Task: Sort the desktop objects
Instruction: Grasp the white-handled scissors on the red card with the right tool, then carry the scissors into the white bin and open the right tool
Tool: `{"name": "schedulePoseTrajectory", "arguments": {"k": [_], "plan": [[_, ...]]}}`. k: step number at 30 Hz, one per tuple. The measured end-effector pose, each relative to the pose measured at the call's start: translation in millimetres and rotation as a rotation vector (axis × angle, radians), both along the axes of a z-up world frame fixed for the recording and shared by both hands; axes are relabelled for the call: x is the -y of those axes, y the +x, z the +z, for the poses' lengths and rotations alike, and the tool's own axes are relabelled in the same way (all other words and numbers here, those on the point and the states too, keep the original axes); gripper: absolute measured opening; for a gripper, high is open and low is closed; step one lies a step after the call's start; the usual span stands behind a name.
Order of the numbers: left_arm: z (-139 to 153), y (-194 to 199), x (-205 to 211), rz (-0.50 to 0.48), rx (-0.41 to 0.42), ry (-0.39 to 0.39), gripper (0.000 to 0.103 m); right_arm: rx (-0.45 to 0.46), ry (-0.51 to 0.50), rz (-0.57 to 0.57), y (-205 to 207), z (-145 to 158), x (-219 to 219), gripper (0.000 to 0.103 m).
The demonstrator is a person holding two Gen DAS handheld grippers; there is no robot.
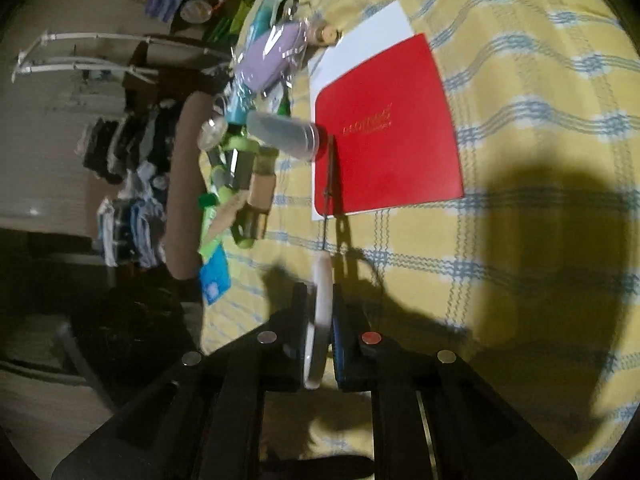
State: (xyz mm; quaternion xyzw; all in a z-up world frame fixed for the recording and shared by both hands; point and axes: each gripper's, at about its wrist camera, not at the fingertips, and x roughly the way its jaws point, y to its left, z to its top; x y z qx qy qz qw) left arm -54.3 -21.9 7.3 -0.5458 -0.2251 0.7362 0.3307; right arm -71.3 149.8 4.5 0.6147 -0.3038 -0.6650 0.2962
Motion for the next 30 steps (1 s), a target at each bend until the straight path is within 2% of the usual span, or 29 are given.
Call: {"name": "schedulePoseTrajectory", "arguments": {"k": [4, 6, 9, 11, 13, 16, 17, 20, 22, 26, 30], "plan": [[14, 5, 2, -0.035, -0.011, -0.027, 0.085, -0.045, 0.014, 0.004, 2, 4, 3, 0.008], [33, 8, 13, -0.029, -0.055, -0.022, 0.092, -0.076, 0.001, -0.019, 3, 12, -5, 0.008], [62, 12, 48, 0.058, -0.122, 0.061, 0.097, -0.109, -0.026, -0.039, 3, 27, -15, 0.007], [70, 13, 79, 0.179, -0.142, 0.127, 0.1, -0.12, -0.047, -0.058, 4, 36, -23, 0.007], [64, 10, 96, 0.259, -0.114, 0.17, 0.1, -0.132, -0.066, -0.081, 5, 48, -31, 0.007], [49, 5, 102, 0.281, -0.049, 0.282, 0.099, -0.168, -0.096, -0.099, 8, 68, -38, 0.007], [46, 2, 100, 0.277, -0.042, 0.312, 0.093, -0.181, -0.111, -0.103, 9, 75, -40, 0.007], [51, 2, 82, 0.252, -0.066, 0.329, 0.049, -0.2, -0.173, -0.135, 14, 94, -55, 0.007], [56, 0, 62, 0.218, -0.084, 0.311, 0.047, -0.212, -0.193, -0.158, 20, 105, -66, 0.007], [74, -3, 18, 0.137, -0.114, 0.361, 0.047, -0.27, -0.119, -0.186, 29, 123, -84, 0.007], [100, -4, -28, 0.065, -0.174, 0.377, 0.048, -0.294, -0.121, -0.233, 34, 133, -112, 0.007]]}}
